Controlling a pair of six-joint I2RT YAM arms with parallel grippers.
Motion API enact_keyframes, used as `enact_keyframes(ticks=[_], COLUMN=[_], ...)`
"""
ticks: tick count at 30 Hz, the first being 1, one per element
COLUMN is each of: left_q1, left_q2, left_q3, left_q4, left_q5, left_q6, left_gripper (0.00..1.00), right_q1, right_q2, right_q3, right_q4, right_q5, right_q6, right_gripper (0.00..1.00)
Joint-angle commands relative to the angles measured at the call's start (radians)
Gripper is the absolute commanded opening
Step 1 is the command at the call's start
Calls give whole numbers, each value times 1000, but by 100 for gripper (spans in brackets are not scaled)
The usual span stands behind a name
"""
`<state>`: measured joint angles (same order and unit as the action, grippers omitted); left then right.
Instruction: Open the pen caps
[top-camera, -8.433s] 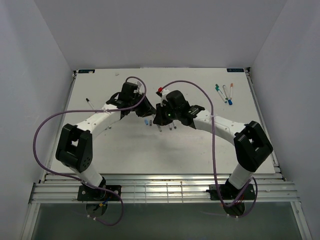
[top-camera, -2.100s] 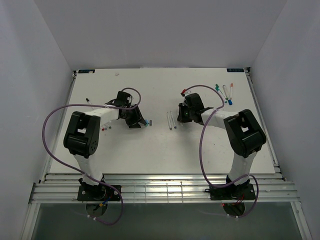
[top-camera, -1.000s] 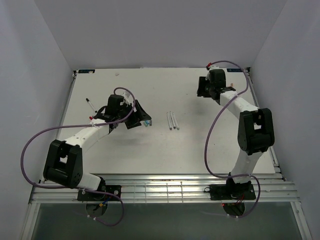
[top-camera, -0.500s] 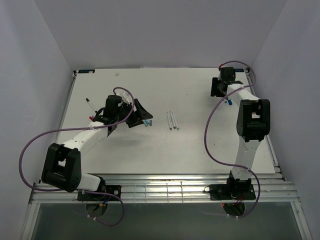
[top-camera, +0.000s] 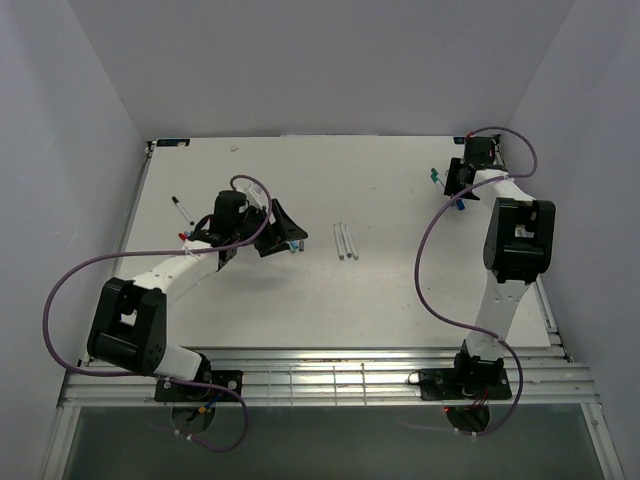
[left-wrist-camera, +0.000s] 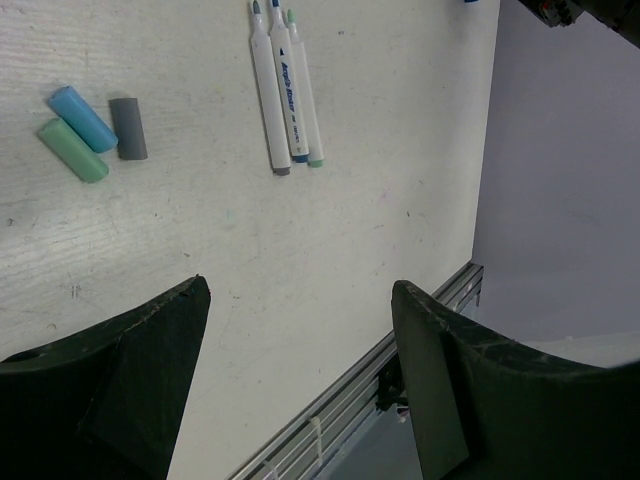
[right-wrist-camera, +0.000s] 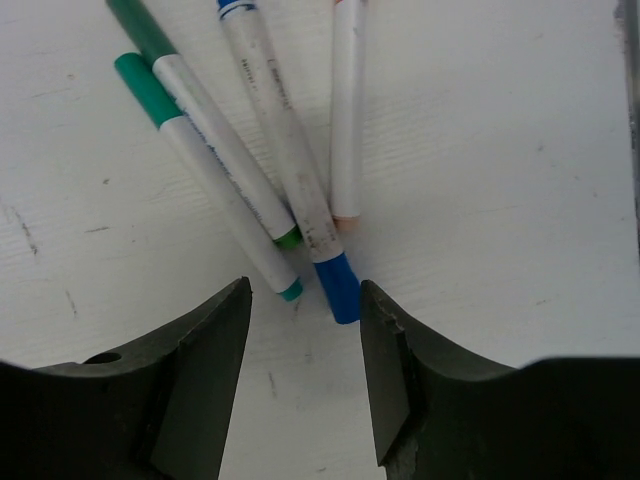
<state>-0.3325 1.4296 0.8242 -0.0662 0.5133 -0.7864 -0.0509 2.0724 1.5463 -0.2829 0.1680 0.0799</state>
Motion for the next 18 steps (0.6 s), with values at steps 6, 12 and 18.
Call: enact_keyframes(ticks=[6, 12, 18], left_q1=[-2, -2, -2], left_q2=[22, 49, 66], left_q3=[-14, -25, -31], left_q4=[43, 55, 57], left_q5=[31, 37, 47], left_q6=[-10, -13, -23], left_gripper=[84, 84, 84], right_q1=[-36, -41, -46], right_q2=[60, 116, 189], right_q3=[109, 178, 248], right_q4=[37, 54, 65], right_q5=[80, 94, 110], right_q6=[49, 47, 28], right_gripper=[50, 49, 45])
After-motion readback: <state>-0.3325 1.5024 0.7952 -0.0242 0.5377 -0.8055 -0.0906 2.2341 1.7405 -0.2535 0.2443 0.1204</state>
